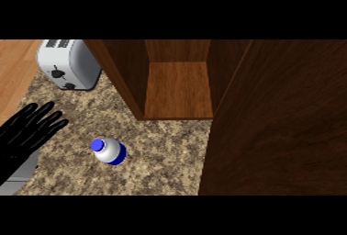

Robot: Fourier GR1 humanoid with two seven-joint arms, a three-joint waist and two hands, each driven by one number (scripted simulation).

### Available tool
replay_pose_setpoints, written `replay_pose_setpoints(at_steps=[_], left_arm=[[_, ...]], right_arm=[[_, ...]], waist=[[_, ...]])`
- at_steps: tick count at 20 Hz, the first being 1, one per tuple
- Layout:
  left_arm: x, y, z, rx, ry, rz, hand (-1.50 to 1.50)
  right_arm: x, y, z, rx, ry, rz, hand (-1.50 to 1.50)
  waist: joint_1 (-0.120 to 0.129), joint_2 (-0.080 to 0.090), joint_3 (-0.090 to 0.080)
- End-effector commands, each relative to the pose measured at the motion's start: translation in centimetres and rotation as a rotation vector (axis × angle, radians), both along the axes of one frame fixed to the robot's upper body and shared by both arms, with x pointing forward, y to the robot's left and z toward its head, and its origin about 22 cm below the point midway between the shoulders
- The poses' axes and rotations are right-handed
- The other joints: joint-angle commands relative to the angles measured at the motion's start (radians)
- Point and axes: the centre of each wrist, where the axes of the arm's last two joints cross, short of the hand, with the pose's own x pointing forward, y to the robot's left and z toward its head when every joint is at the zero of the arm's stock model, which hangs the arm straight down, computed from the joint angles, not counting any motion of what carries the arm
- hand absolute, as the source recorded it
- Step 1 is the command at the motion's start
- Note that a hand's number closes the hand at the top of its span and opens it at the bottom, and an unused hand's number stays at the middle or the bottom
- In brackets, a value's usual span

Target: Pick up the bottled water, place it into the cabinet and close the cabinet

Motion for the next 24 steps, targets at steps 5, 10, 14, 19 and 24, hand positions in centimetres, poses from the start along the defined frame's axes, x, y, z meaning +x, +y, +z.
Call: replay_pose_setpoints(at_steps=[5,10,14,19,24], left_arm=[[3.9,-1.6,-4.3,0.074,0.015,0.037,-1.5],[5.4,-1.2,-7.8,0.11,0.032,0.015,-1.5],[6.6,-3.0,-10.6,0.106,0.042,0.034,-1.5],[5.6,-0.6,-12.9,0.106,0.065,0.031,-1.5],[4.7,-3.1,-17.8,0.137,0.086,0.044,-1.5]], right_arm=[[-1.9,-0.4,2.0,-0.013,-0.066,-0.014,-1.5],[-1.9,-1.4,2.6,-0.015,-0.072,-0.014,-1.5],[-3.1,-0.8,2.8,0.001,-0.087,0.014,-1.5],[-3.1,-1.0,3.6,-0.001,-0.084,-0.013,-1.5],[-3.1,-0.6,2.7,-0.017,-0.071,-0.002,-1.5]], waist=[[0.002,0.001,0.0],[0.0,0.003,0.0],[-0.012,0.002,-0.001],[0.002,0.001,-0.001],[-0.008,0.001,-0.002]])
